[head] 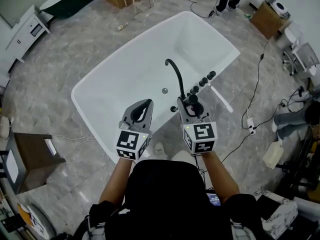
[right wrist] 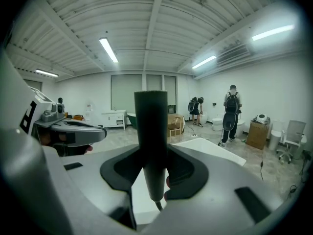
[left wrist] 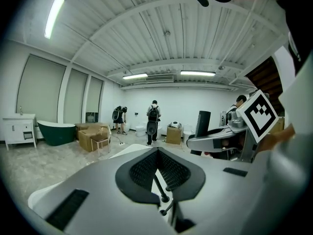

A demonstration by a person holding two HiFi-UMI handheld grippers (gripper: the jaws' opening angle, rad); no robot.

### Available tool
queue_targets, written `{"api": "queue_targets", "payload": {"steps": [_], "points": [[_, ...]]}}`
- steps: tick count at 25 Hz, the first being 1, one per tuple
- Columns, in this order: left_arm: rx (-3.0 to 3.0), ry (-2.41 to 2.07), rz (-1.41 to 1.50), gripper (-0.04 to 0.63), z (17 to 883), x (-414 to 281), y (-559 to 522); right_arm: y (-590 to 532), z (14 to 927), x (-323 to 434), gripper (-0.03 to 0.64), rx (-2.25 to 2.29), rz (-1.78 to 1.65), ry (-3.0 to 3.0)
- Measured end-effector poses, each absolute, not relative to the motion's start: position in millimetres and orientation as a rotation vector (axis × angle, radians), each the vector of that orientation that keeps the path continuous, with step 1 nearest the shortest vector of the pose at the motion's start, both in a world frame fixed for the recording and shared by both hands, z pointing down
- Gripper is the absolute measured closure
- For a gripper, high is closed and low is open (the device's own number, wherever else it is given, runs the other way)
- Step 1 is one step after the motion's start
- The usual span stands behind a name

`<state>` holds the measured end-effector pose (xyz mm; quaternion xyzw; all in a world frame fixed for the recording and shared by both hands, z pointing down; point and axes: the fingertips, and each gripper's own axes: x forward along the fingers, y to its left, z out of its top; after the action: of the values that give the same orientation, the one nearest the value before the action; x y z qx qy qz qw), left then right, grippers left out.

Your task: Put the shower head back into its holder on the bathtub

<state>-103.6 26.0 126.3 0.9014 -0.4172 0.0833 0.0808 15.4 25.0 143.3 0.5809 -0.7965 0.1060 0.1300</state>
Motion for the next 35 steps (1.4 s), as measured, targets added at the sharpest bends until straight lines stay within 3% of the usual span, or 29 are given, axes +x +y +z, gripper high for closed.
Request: {"api": "queue_targets", "payload": {"steps": [35], "points": [[2.402,-1.216,0.389,0.583,275.9,-47.7,-2.2,-16.8,278.3,47.6,0.479,1.421,0.525,-2.240]]}}
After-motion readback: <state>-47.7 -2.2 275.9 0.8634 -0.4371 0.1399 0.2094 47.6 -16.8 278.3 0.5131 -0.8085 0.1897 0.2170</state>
